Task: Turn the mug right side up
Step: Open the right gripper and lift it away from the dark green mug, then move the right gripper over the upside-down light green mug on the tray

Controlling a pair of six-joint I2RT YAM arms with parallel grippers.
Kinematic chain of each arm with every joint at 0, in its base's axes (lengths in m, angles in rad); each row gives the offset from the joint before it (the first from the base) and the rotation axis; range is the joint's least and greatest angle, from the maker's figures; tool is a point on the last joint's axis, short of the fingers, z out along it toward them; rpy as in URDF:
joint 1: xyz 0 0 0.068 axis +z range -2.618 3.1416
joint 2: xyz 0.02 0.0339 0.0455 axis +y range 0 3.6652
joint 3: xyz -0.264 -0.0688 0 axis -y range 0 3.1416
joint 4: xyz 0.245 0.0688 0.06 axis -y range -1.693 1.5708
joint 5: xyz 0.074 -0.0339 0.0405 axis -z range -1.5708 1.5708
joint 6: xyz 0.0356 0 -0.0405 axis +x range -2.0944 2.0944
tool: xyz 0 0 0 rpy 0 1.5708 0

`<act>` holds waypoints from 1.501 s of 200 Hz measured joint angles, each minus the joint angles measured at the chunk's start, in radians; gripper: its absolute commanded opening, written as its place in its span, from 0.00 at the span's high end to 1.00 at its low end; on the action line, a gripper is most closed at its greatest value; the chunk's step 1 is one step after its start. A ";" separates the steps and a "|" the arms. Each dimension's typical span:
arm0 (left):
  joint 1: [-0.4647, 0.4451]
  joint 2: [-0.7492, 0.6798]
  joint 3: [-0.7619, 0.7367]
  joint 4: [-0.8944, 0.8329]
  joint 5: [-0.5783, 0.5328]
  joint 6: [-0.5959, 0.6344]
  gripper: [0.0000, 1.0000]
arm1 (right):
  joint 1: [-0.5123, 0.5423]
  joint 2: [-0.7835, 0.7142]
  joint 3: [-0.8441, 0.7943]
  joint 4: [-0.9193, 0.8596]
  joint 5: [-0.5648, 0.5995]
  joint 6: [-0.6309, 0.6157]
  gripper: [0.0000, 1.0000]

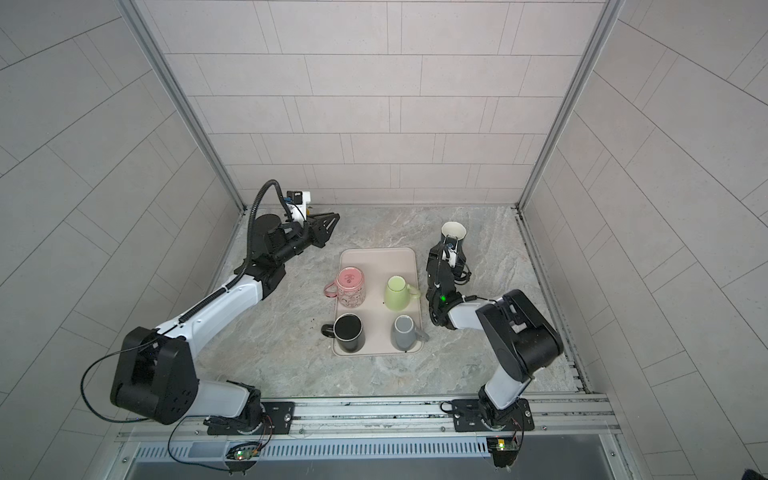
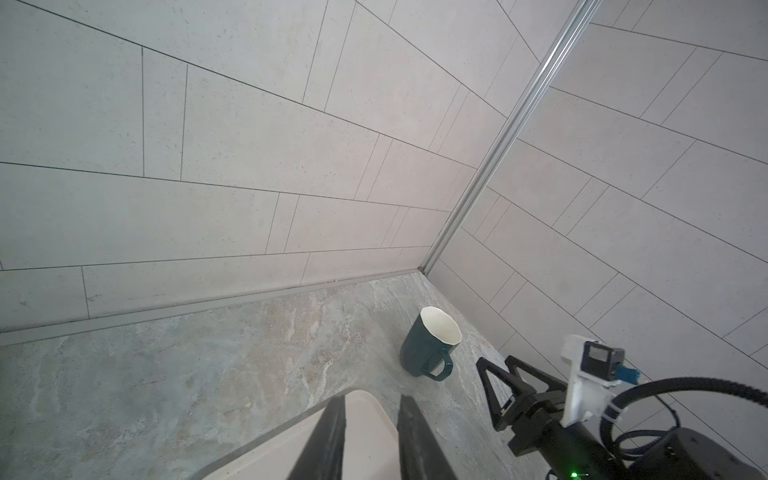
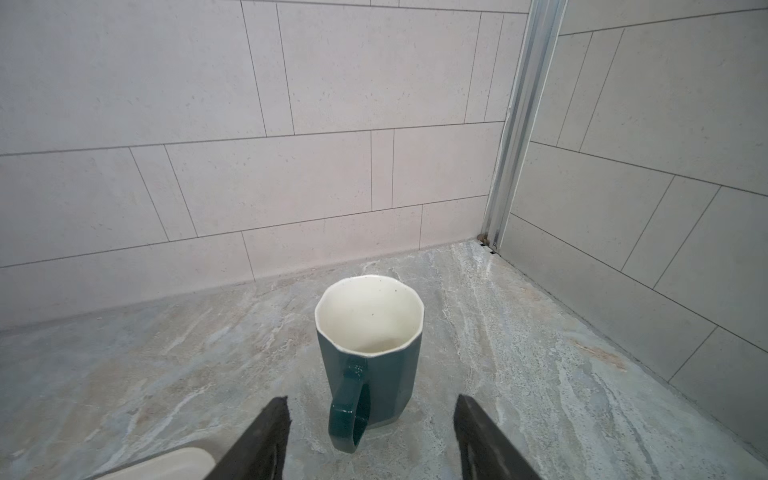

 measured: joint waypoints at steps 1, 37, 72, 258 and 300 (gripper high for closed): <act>0.000 -0.001 0.000 -0.001 0.000 0.000 0.72 | 0.000 -0.006 0.001 -0.007 -0.001 0.001 0.35; 0.011 -0.031 0.000 -0.034 -0.022 0.001 0.71 | -0.004 -0.246 0.108 -0.382 -0.109 0.049 0.33; 0.035 -0.053 0.000 -0.082 -0.038 -0.003 0.69 | -0.061 -0.374 0.271 -0.758 -0.250 0.128 0.31; 0.209 -0.155 0.099 -0.487 -0.024 -0.012 0.44 | -0.245 -0.207 0.613 -1.818 -1.160 0.438 0.18; 0.210 -0.155 0.099 -0.490 -0.021 -0.017 0.41 | -0.287 -0.119 0.597 -1.830 -1.303 0.528 0.19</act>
